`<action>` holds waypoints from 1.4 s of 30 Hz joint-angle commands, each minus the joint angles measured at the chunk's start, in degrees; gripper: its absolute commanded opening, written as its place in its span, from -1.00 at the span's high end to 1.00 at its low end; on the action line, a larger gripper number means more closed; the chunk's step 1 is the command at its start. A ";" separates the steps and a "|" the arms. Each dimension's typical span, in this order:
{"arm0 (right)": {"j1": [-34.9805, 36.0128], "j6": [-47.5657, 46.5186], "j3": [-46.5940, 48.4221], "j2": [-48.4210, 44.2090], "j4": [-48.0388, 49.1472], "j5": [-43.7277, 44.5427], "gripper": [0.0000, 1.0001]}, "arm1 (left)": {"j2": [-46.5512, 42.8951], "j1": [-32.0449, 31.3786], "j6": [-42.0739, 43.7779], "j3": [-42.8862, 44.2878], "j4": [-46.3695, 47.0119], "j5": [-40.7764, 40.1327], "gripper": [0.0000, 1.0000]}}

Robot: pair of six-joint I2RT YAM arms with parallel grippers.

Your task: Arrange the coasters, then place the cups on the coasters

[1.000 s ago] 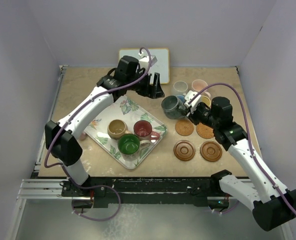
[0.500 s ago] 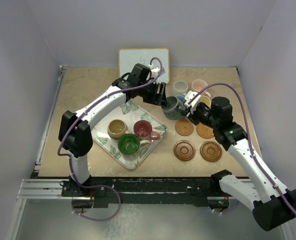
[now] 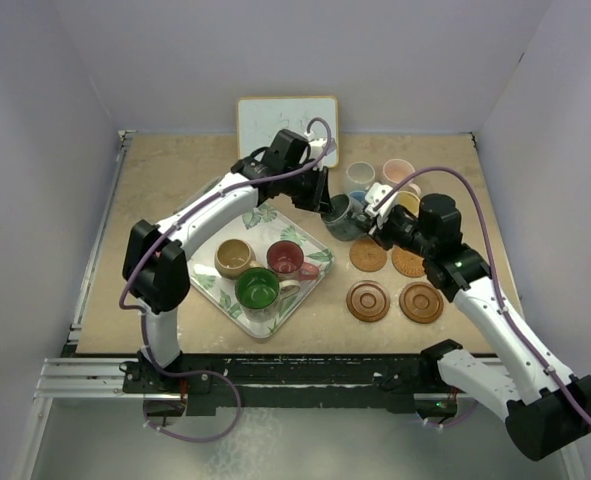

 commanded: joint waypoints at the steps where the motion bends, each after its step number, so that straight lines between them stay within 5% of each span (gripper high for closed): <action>1: -0.72 1.74 1.36 0.00 4.96 -0.72 0.99 | -1.46 0.33 5.57 5.51 0.40 0.53 0.94; 8: -0.80 6.19 5.05 0.22 -2.95 2.35 0.19 | -3.12 0.32 12.04 9.30 -0.53 -7.28 0.94; 13: -0.78 11.34 8.41 1.02 -4.96 5.06 -0.09 | -3.04 -0.32 14.14 11.00 -0.43 -12.59 0.94; 25: -0.69 24.86 20.46 11.04 -6.88 11.04 -0.18 | -3.45 -6.13 17.89 12.43 1.10 -25.52 0.94; 42: -0.70 33.04 18.91 19.07 -6.51 13.64 -0.14 | -2.56 -8.70 14.58 13.14 2.22 -30.62 0.94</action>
